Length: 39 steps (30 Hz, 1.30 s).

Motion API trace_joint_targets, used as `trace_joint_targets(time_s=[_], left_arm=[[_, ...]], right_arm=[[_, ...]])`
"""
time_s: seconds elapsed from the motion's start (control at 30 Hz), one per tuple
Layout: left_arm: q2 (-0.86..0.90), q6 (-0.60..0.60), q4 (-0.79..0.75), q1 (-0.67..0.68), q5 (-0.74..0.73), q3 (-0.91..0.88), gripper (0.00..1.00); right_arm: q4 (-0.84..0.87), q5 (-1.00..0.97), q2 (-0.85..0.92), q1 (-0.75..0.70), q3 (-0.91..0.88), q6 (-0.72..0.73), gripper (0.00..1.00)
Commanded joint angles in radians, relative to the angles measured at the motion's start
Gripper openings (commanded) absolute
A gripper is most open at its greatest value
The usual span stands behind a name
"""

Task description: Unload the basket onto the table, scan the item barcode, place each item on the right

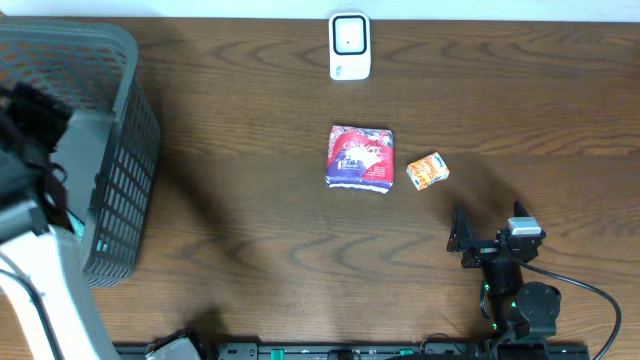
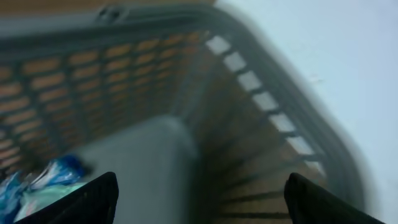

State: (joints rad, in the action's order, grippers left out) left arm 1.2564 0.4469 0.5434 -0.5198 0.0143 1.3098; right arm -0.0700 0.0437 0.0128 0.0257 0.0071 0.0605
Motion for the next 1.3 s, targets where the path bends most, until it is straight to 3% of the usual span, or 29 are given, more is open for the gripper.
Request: trace_joint_targets(time_s=[0.0, 0.13, 0.23, 0.37, 0.77, 1.07, 1.13, 1.23, 1.27], left_arm=[[0.122, 0.012, 0.055, -0.065, -0.101, 0.005, 0.85], [0.243, 0.012, 0.122, -0.106, -0.037, 0.005, 0.85], [0.307, 0.024, 0.181, -0.12, 0.123, 0.005, 0.85], [0.378, 0.129, 0.254, -0.126, 0.304, 0.003, 0.85], [0.542, 0.161, 0.274, -0.129, 0.444, -0.078, 0.85], [0.649, 0.164, 0.273, -0.143, 0.373, -0.084, 0.84], [0.666, 0.164, 0.267, -0.143, 0.327, -0.084, 0.73], [0.685, 0.164, 0.259, -0.143, 0.266, -0.084, 0.29], [0.685, 0.164, 0.257, -0.143, 0.255, -0.084, 0.2]], right_arm=[[-0.005, -0.009, -0.002, 0.006, -0.002, 0.013, 0.99], [-0.004, -0.009, -0.002, 0.006, -0.002, 0.013, 0.99], [-0.004, -0.009, -0.002, 0.006, -0.002, 0.013, 0.99], [-0.005, -0.009, -0.002, 0.006, -0.002, 0.013, 0.99], [-0.004, -0.009, -0.002, 0.006, -0.002, 0.013, 0.99], [-0.004, -0.009, -0.002, 0.006, -0.002, 0.013, 0.99], [-0.004, -0.009, -0.002, 0.006, -0.002, 0.013, 0.99], [-0.004, -0.009, -0.002, 0.006, -0.002, 0.013, 0.99], [-0.004, -0.009, -0.002, 0.006, -0.002, 0.013, 0.99]])
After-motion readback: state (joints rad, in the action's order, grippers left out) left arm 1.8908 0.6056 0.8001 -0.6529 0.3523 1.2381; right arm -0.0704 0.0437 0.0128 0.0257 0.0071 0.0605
